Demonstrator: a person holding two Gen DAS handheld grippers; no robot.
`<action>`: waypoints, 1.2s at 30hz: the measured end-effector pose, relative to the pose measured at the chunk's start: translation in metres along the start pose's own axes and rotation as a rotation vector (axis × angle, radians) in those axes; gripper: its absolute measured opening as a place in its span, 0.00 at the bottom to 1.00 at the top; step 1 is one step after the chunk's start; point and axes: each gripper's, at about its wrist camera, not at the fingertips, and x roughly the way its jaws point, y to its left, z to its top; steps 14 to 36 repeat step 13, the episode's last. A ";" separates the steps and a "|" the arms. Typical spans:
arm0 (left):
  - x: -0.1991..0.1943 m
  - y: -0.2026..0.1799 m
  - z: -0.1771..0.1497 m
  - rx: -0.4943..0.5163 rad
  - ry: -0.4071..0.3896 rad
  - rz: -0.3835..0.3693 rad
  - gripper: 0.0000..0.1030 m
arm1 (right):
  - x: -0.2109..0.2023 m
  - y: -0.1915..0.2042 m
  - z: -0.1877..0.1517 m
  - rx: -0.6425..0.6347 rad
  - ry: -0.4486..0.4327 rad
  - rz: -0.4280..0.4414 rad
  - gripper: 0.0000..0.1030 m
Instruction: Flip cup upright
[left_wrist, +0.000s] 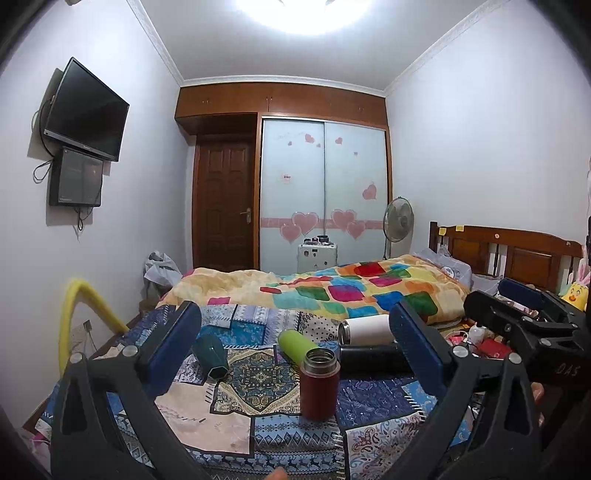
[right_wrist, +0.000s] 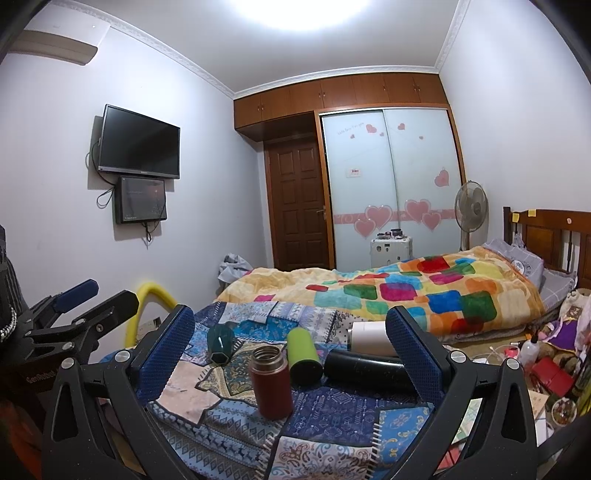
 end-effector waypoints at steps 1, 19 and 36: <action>0.000 0.000 0.000 -0.002 0.002 -0.001 1.00 | 0.000 0.000 0.000 -0.001 0.000 0.001 1.00; 0.000 -0.001 -0.001 -0.006 0.006 -0.014 1.00 | -0.001 -0.001 0.001 -0.003 0.000 0.000 1.00; 0.000 -0.001 -0.001 -0.006 0.006 -0.014 1.00 | -0.001 -0.001 0.001 -0.003 0.000 0.000 1.00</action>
